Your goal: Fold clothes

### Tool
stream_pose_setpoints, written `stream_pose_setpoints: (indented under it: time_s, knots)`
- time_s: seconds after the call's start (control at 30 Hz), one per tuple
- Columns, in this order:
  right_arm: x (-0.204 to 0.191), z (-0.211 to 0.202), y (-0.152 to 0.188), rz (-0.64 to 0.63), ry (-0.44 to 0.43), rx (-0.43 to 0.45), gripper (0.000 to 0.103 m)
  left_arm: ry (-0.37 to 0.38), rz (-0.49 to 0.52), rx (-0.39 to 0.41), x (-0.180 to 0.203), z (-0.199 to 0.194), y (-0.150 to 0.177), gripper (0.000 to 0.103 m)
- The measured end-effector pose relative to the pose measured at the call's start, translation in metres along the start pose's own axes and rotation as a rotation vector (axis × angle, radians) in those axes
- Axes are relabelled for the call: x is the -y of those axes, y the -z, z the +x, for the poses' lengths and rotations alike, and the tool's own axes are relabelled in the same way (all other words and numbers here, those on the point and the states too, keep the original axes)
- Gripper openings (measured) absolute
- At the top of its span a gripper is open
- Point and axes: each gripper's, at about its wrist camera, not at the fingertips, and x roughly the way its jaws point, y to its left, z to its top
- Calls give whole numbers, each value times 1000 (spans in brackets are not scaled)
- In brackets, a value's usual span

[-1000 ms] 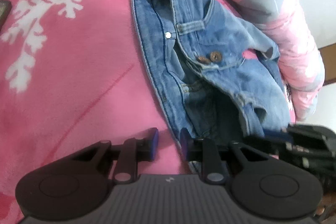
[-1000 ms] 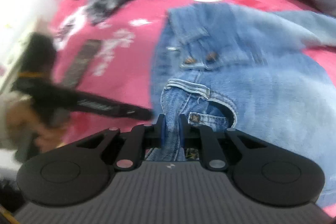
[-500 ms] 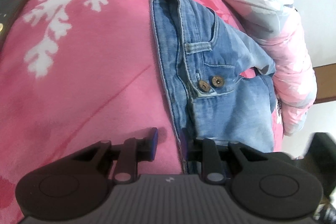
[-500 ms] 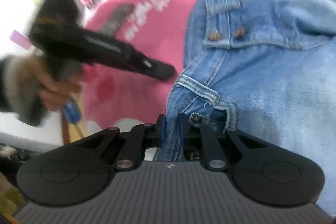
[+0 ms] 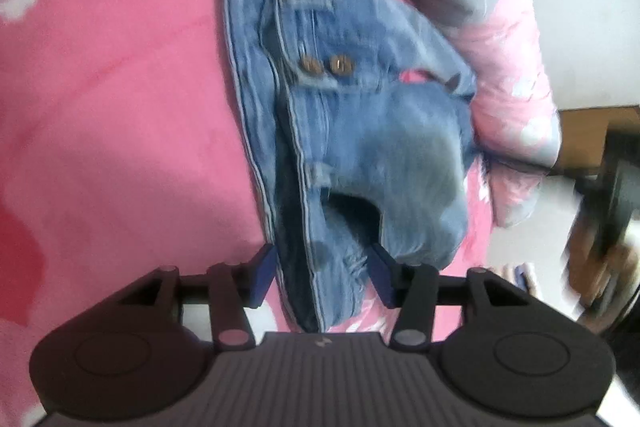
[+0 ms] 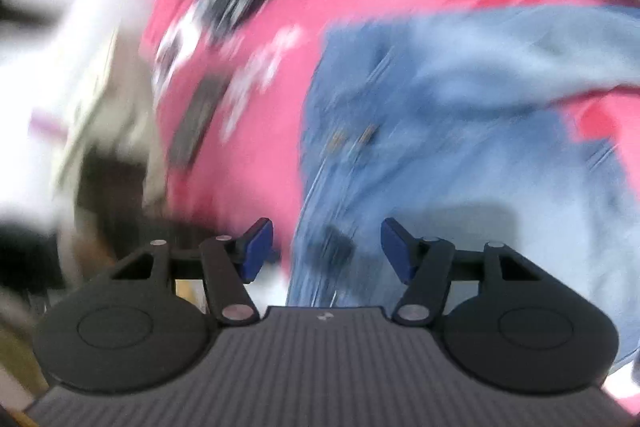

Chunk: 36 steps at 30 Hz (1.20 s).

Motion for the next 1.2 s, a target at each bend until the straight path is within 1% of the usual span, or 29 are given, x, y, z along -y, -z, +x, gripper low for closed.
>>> stream_pose_setpoints:
  time_s: [0.07,0.1,0.17,0.2,0.27,0.33,0.43,0.47,0.57,0.63,0.7,0.73,0.83,0.93,0.97,1.0,1.07,1.13,1.2]
  knots:
    - [14,-1,-26,54,9,48,60,-44,-13,-9,2,11,6,50]
    - [19,1,-38,76,6,66,60,-47,-21,-7,2,14,9,48]
    - [24,16,-62,77,4,72,60,-49,-33,-2,1,20,14,48]
    - [19,26,-74,20,28,65,60,-46,-26,-4,1,23,15,47]
    - [4,50,-94,-136,79,38,60,-38,-11,-6,2,27,17,46]
    - [-7,71,-115,-282,133,-8,61,-31,4,-8,3,31,19,43]
    - [-12,104,-144,-337,123,-71,61,-16,22,-20,3,35,20,43]
    - [-15,111,-149,-353,118,-90,62,-9,25,-27,1,35,20,43]
    - [-33,132,-152,-471,84,-189,62,9,36,-62,0,38,19,42]
    - [-53,145,-142,-628,79,-239,62,20,44,-86,0,41,19,41]
    - [-65,151,-135,-736,129,-234,64,27,49,-99,0,42,20,41]
    - [-64,155,-141,-717,140,-230,65,32,39,-100,-1,42,20,41]
    - [-50,168,-171,-543,170,-201,68,47,-4,-92,-6,44,20,42]
    - [-39,184,-196,-385,189,-159,74,48,-10,-77,-5,44,23,42]
    - [-39,192,-198,-350,205,-167,77,48,-9,-73,-5,45,23,42]
    - [-39,201,-200,-317,222,-176,77,48,-7,-71,-5,46,23,42]
    - [-44,221,-197,-301,276,-206,77,46,-4,-68,-4,47,23,42]
    - [-50,233,-194,-306,339,-203,78,44,2,-69,-3,50,22,42]
    - [-55,238,-190,-314,381,-198,80,46,3,-71,-2,51,20,42]
